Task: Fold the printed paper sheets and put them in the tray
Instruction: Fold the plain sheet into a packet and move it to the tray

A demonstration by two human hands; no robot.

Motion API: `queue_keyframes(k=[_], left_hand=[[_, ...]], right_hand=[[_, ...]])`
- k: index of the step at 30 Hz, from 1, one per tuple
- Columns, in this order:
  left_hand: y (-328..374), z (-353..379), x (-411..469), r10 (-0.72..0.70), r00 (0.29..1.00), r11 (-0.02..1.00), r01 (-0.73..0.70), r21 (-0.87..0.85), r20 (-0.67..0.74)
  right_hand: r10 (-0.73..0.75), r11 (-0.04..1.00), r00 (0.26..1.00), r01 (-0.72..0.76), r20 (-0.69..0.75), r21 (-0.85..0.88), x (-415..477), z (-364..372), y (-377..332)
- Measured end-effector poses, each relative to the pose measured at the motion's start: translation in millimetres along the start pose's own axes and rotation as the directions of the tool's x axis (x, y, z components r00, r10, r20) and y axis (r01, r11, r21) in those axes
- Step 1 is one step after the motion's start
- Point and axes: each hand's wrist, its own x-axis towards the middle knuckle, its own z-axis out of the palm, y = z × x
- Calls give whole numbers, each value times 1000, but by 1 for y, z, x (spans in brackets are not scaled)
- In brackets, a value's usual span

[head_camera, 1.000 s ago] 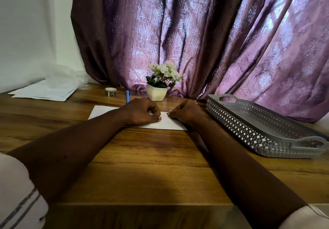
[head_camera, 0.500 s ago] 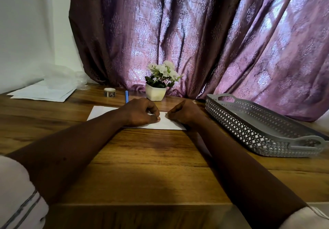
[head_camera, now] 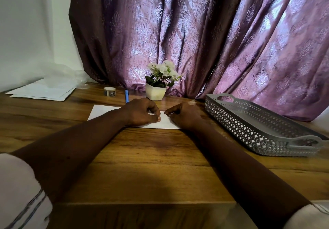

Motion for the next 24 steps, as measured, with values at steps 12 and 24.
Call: queue_keyframes(k=[12, 24], left_hand=[[8, -1, -8, -25, 1000, 999, 26, 31, -9], [11, -3, -9, -15, 1000, 998, 15, 67, -7]], right_hand=[[113, 972, 993, -116, -26, -206, -7, 14, -8], [-9, 897, 1000, -5, -30, -442, -31, -2, -21]])
